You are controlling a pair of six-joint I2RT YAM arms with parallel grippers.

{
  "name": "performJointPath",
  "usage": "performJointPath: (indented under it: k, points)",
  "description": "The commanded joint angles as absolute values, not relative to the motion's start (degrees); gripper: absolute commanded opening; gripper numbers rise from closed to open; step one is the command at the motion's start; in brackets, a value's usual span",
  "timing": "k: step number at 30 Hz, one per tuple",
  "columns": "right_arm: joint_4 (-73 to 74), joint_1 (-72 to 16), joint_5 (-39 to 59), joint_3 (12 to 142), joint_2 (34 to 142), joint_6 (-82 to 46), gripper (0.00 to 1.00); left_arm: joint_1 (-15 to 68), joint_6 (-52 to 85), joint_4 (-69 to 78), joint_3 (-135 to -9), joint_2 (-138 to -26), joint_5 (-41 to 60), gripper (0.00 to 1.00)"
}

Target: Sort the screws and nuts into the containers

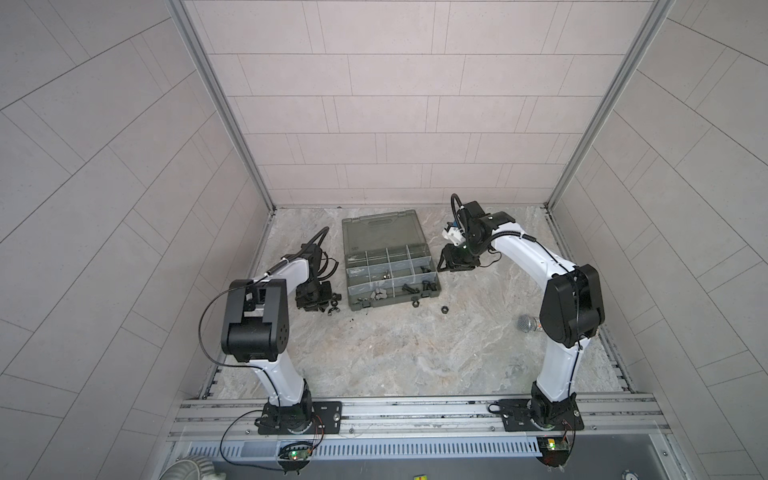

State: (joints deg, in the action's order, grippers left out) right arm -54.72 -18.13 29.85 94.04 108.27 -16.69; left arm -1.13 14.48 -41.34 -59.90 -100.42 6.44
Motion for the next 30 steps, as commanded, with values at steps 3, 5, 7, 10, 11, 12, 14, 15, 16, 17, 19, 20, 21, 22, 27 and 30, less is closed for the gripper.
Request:
performJointPath:
  k: [3,5,7,10,11,12,14,15,16,17,19,20,21,22,27,30]
  points:
    - [-55.73,-17.84,30.22,93.33,105.41,-16.0,0.49,-1.19,13.89,-42.7,-61.59,-101.04,7.17,0.22]
    - [-55.68,-17.85,30.23,92.95,105.12,-16.08,0.49,-1.09,13.89,-43.04,-61.79,-100.79,7.46,0.21]
    - [-55.62,-17.84,30.21,92.64,104.86,-16.09,0.49,-0.88,13.8,-43.22,-61.79,-100.33,7.64,0.21]
    - [-55.53,-17.83,30.21,92.33,104.7,-16.11,0.49,-0.58,13.83,-43.54,-61.63,-99.66,8.04,0.19]
    - [-55.47,-17.84,30.23,92.29,104.61,-16.13,0.5,-0.48,13.88,-43.75,-61.72,-99.41,8.11,0.18]
    - [-55.46,-17.84,30.31,92.29,104.56,-16.18,0.5,-0.33,13.89,-43.93,-61.79,-99.22,8.09,0.18]
    - [-55.46,-17.84,30.54,92.2,104.42,-16.19,0.5,-0.03,13.95,-44.51,-62.0,-98.39,8.51,0.18]
    - [-55.52,-17.84,30.8,92.2,104.33,-16.22,0.5,0.14,13.97,-44.93,-62.26,-97.91,8.63,0.18]
    - [-55.46,-17.84,30.91,92.12,104.33,-16.11,0.5,0.27,14.06,-45.36,-62.5,-97.49,8.76,0.18]
    - [-55.38,-17.84,31.02,92.11,104.28,-16.15,0.51,0.56,14.16,-45.78,-62.85,-96.85,8.71,0.18]
    - [-55.37,-17.84,31.41,92.03,104.15,-15.95,0.52,0.93,14.33,-47.01,-64.06,-95.73,8.75,0.18]
    - [-55.32,-17.85,31.82,92.02,104.15,-15.85,0.53,1.22,14.47,-47.58,-64.7,-95.21,8.77,0.18]
    - [-55.29,-17.84,32.38,91.94,104.16,-15.77,0.53,1.49,14.51,-48.23,-65.55,-94.72,8.77,0.17]
    - [-55.26,-17.84,32.63,91.85,104.11,-15.78,0.54,1.82,14.59,-48.92,-66.51,-94.26,8.87,0.17]
    - [-54.82,-17.84,32.87,90.75,103.5,-15.64,0.61,4.77,16.03,-51.25,-71.45,-93.0,9.62,0.17]
    - [-54.58,-17.84,32.7,89.94,102.82,-15.78,0.78,8.05,17.13,-52.08,-74.72,-93.38,9.3,0.17]
